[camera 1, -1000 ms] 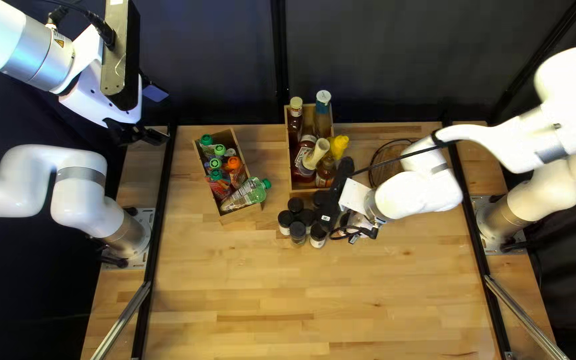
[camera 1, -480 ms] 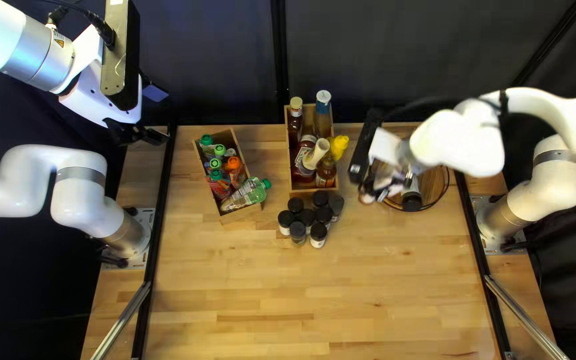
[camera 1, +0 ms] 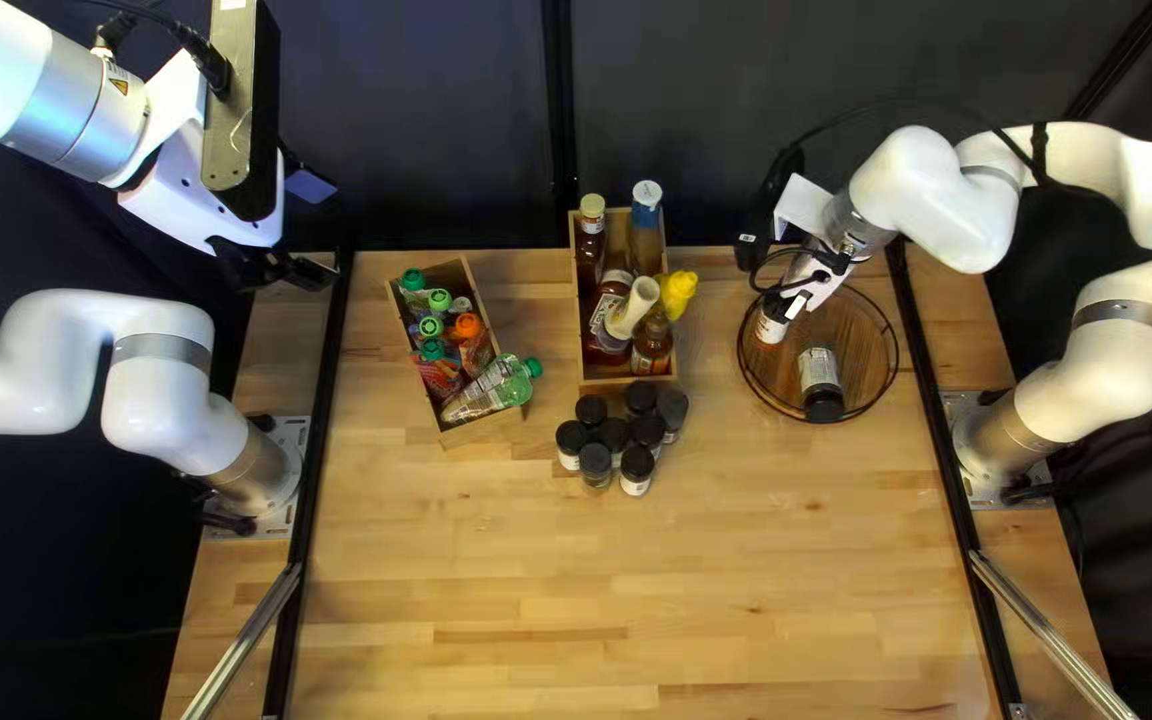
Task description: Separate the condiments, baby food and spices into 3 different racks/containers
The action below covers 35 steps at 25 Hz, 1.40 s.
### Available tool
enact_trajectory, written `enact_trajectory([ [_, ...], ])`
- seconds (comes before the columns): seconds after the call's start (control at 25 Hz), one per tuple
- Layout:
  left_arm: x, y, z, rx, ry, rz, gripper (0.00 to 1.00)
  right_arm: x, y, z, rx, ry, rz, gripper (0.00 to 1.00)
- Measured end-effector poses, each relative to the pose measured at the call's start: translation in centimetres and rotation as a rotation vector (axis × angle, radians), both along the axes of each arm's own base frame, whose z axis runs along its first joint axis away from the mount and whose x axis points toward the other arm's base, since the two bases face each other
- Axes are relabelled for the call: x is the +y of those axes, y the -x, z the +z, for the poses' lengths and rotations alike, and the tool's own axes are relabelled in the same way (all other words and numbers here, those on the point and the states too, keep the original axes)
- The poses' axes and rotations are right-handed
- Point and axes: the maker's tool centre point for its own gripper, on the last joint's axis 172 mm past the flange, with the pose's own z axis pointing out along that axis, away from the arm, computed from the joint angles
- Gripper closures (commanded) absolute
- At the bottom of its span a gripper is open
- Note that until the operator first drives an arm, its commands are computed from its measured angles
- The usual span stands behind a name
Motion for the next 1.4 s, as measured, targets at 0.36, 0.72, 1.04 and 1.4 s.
enact_trajectory([
  [0.36, 0.0, 0.0, 0.0, 0.000, 0.000, 0.000, 0.00, -0.1, 0.4, -2.6, -0.047, -0.011, -0.010, 1.00],
  [0.72, 0.0, 0.0, 0.0, 0.000, 0.000, 0.000, 0.00, 0.8, 0.7, -4.4, -0.053, 0.006, -0.024, 0.00],
  [1.04, 0.0, 0.0, 0.0, 0.000, 0.000, 0.000, 0.00, 2.0, 0.0, -2.4, -0.056, 0.046, -0.023, 0.00],
  [1.4, 0.0, 0.0, 0.0, 0.000, 0.000, 0.000, 0.00, 5.3, -2.0, 1.1, -0.067, 0.069, 0.037, 0.00],
])
